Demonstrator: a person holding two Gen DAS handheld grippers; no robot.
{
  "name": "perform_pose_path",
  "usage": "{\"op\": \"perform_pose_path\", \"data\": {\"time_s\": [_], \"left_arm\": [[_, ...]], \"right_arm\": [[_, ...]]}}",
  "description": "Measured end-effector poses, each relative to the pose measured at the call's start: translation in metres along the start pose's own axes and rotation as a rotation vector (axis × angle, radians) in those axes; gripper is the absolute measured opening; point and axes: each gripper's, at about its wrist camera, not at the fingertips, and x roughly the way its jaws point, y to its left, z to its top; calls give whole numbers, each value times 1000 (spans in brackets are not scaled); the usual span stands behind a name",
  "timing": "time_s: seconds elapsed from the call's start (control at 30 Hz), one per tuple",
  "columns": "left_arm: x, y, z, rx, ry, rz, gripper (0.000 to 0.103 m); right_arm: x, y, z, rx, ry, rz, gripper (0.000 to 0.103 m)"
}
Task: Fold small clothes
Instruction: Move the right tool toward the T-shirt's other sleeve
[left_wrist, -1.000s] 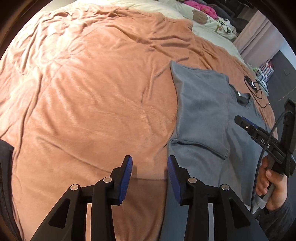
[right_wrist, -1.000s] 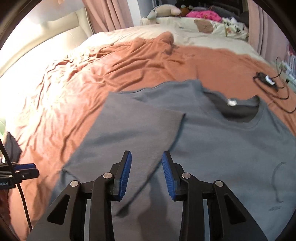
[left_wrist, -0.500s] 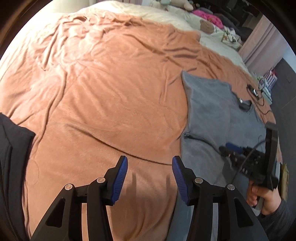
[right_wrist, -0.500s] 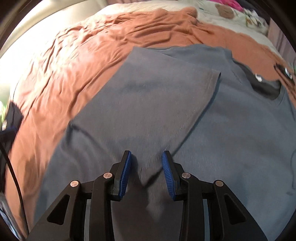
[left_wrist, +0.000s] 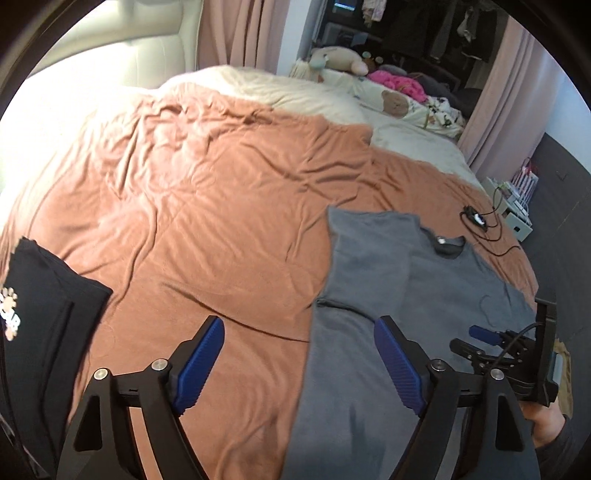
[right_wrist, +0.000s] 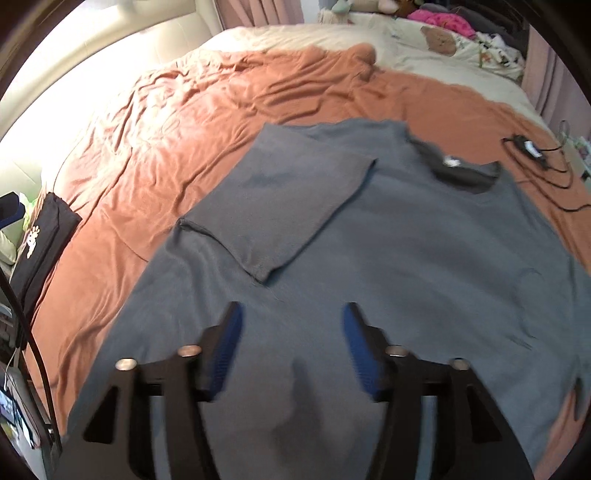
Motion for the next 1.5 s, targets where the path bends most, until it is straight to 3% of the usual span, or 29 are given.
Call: {"op": "perform_pose_path", "data": {"time_s": [0.1,0.23,0.43,0.57,0.73,0.93,1.23,1.5], "left_arm": [[-15,-11,-2,-3,-24,-14,95],[-30,-28,-7,5,-28,-45,95],[-47,-57,-17,43,-42,-79,96],[-61,-76,-22,66,-64,-125,103],[-75,-100,-29,102,-86,-135,103],[-81,-123,-40,116,-94,-149,103],[-79,-168,-55,150,-104,-183,103],[-68,-214,-70,173,-97,-227,103]], "right_arm": [[-34,-5,-12,-8,-31,-20,70],[-69,-13,-24,1,-52,5,82],[-121,-27,-43,11,-95,-54,86],[-148,-30,-58,7,-123,-94,90],[-165,-37,-78,17,-127,-127,101],[-188,-56,-104,54,-153,-190,101],[-222,-86,-137,108,-206,-206,101],[-232,-133,-170,278,-181,-208,101]]}}
